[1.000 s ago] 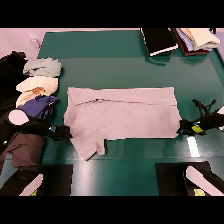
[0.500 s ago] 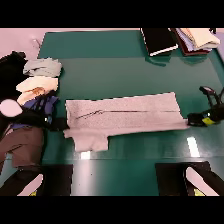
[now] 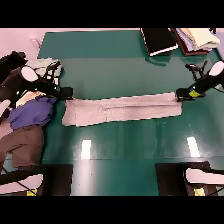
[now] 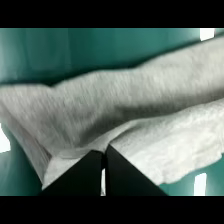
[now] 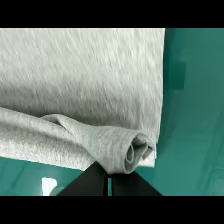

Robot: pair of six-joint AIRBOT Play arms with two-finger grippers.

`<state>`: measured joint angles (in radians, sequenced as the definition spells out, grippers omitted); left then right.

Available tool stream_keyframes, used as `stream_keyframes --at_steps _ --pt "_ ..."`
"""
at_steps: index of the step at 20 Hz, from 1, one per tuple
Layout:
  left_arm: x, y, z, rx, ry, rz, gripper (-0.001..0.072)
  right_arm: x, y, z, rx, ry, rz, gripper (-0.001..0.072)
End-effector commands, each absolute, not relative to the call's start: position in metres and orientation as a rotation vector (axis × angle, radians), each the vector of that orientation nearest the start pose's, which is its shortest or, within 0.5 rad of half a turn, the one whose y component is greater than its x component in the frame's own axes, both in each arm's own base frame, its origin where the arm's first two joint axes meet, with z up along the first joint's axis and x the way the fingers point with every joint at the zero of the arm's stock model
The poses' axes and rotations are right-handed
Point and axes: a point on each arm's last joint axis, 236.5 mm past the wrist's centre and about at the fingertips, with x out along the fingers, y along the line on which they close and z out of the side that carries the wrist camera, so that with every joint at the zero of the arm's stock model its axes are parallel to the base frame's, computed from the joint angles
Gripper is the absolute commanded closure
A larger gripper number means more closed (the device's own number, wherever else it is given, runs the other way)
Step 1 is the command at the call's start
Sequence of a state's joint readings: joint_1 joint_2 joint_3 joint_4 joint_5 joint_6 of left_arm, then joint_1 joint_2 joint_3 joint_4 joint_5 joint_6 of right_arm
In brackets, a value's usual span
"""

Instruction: Fold the shirts.

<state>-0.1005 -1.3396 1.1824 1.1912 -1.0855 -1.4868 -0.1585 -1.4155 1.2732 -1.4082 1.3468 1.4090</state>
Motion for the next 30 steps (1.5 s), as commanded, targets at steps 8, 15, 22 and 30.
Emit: stream_keyframes --at_steps 8,15,22,30 --pt "0.428 -0.127 0.034 -0.274 1.189 -0.329 0.0687 0.378 -0.064 -0.017 0.469 1.398 0.184 0.0199" --pt "0.419 -0.203 0.051 -0.403 1.169 -0.474 0.0688 0.353 -0.061 -0.073 0.847 1.392 0.289 0.0206" --pt "0.407 -0.313 0.012 -0.386 1.170 -0.566 0.0689 0.380 -0.003 -0.082 0.756 1.383 0.452 0.0684" --pt "0.405 -0.396 -0.035 -0.315 1.233 -0.671 0.0689 0.412 0.058 0.097 0.445 1.131 0.611 0.0702"
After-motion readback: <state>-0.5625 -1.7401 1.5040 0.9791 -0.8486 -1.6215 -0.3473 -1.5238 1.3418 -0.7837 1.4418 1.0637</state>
